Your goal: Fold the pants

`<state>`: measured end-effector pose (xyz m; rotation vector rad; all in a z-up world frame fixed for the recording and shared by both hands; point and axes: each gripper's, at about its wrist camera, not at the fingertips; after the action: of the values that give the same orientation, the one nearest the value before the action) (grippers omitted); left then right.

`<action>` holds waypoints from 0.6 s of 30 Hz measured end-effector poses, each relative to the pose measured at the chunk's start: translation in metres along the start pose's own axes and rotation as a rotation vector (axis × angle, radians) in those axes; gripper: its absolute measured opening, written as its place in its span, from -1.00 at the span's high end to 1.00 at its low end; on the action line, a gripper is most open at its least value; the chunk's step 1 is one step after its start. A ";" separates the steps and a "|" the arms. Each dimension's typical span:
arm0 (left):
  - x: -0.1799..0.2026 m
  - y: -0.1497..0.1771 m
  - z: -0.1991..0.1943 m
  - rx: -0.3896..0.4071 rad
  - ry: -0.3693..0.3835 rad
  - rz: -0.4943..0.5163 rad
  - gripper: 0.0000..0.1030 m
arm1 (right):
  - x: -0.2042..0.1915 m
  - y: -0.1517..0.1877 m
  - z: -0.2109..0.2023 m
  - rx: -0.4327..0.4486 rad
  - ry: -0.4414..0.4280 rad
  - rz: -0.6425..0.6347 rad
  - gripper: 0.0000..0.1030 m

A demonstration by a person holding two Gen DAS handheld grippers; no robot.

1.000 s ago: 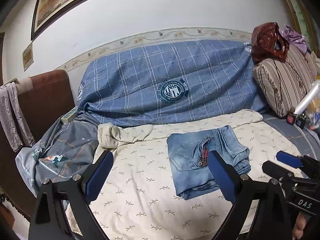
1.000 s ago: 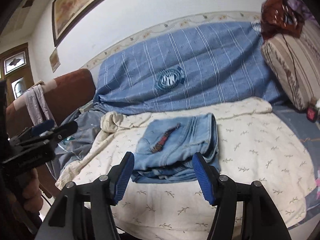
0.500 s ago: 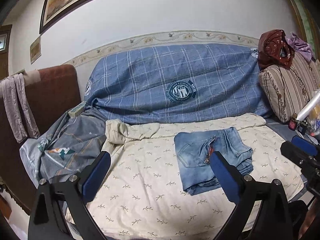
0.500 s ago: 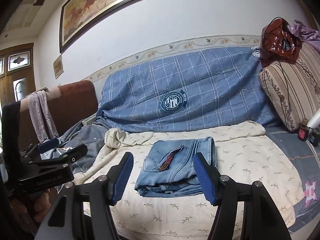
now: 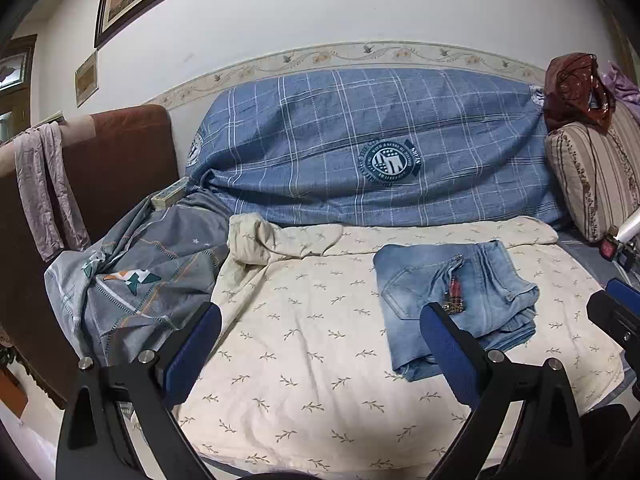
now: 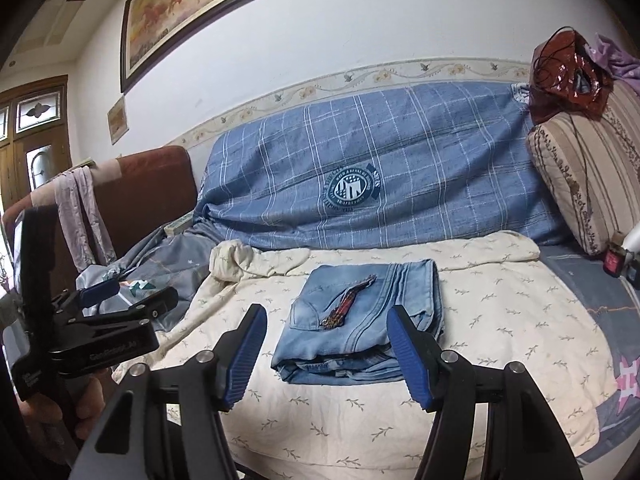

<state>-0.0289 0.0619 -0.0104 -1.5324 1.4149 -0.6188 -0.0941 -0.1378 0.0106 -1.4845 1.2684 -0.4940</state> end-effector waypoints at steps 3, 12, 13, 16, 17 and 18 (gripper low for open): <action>0.000 -0.001 0.003 -0.013 0.003 0.000 -0.93 | -0.003 0.000 0.002 -0.002 0.000 -0.014 -0.28; -0.001 -0.004 -0.006 0.008 -0.024 0.011 -0.93 | -0.014 0.002 0.004 -0.013 -0.015 -0.047 -0.28; -0.002 -0.005 -0.008 0.011 -0.023 0.011 -0.93 | -0.015 0.002 0.004 -0.013 -0.015 -0.052 -0.28; -0.003 -0.006 -0.014 0.017 -0.009 0.011 -0.93 | -0.017 0.001 0.002 -0.010 -0.022 -0.060 -0.28; -0.003 -0.007 -0.016 0.020 -0.006 0.007 -0.93 | -0.018 0.001 0.001 -0.007 -0.023 -0.064 -0.28; -0.004 -0.008 -0.017 0.022 -0.003 0.004 -0.93 | -0.019 0.000 0.000 -0.005 -0.023 -0.066 -0.28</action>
<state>-0.0406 0.0599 0.0048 -1.5121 1.4037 -0.6276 -0.1010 -0.1212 0.0161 -1.5363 1.2067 -0.5157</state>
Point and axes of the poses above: each gripper's, at about its wrist camera, not at the fingertips, and z roughly the way its jaws point, x to its right, y to its underside, and after that the axes turned 15 degrees about -y, right-handed
